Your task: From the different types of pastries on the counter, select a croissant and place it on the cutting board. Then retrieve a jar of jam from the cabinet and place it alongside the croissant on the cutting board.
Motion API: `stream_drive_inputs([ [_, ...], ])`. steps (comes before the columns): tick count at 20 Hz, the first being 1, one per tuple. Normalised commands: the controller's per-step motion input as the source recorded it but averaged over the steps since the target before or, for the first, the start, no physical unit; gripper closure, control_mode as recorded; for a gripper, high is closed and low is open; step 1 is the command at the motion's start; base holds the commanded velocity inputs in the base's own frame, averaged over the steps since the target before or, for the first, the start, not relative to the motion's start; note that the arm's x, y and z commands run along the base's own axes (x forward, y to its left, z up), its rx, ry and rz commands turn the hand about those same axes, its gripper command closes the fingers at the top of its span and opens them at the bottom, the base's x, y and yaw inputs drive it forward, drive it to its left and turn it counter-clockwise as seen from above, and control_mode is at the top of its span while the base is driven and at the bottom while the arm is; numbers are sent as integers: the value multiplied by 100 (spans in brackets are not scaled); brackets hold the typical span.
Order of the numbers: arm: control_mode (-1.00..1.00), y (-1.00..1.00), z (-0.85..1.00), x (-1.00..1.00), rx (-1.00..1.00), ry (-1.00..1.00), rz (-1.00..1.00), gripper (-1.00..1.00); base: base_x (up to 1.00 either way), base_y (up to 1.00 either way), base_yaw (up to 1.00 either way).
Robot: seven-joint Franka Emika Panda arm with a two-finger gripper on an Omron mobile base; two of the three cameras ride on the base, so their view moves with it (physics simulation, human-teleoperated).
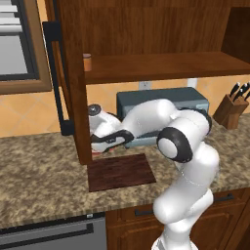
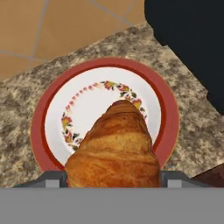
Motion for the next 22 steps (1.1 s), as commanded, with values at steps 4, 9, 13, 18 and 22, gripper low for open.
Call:
stream_drive_inputs([
  [4,-100,-40,54,-78,13,8,-1,100,0,0,0],
  [9,-100,-37,-9,-32,5,20,0,100,0,0,0],
  [13,-100,-9,-28,-66,0,2,0,100,0,0,0],
  [18,-100,0,-12,-65,0,2,2,100,0,0,0],
  [22,-100,0,-35,-11,0,14,3,100,0,0,0],
])
